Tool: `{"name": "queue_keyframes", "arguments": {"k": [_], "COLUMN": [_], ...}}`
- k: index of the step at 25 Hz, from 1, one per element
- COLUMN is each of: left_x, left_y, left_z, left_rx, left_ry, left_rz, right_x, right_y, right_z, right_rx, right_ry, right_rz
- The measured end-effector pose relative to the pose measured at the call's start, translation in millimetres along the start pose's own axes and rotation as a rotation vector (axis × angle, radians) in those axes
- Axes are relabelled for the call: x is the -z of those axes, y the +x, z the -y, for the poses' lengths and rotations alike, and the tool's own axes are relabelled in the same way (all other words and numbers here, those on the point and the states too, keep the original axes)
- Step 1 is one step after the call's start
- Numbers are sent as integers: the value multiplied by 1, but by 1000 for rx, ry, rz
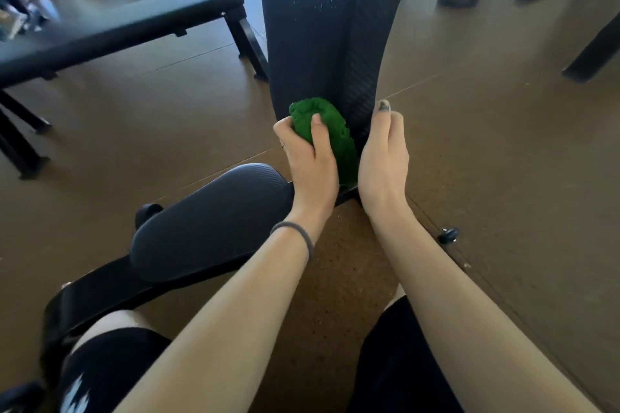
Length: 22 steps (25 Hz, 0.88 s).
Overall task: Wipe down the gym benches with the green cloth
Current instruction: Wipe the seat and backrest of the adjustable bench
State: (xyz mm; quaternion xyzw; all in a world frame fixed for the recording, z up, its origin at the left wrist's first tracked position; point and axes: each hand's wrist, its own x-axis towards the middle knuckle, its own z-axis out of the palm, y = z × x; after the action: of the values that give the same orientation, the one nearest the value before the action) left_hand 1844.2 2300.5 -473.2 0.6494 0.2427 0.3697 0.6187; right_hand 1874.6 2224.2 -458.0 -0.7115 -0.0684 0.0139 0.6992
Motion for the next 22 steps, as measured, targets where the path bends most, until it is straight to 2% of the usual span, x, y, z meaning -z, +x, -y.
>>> {"name": "queue_keyframes", "arguments": {"k": [6,11,14,18,19,22], "left_x": [-19,-22,-16,-12,-14,-17], "left_y": [6,50,82,94,80,45], "left_z": [4,21,29,19,14,7], "left_rx": [-145,-181,-71,176,143,-113], "left_ry": [-81,-108,-79,-75,-71,-115], "left_rz": [-110,-160,-180,-235,-228,-92], "right_x": [-21,-47,-51,-50,-48,-50], "right_y": [38,47,47,41,40,42], "right_z": [28,15,15,17,17,14], "right_rx": [334,437,442,390,392,439], "right_ry": [24,-44,-87,-99,-94,-89], "right_rz": [38,-166,-246,-225,-231,-262]}}
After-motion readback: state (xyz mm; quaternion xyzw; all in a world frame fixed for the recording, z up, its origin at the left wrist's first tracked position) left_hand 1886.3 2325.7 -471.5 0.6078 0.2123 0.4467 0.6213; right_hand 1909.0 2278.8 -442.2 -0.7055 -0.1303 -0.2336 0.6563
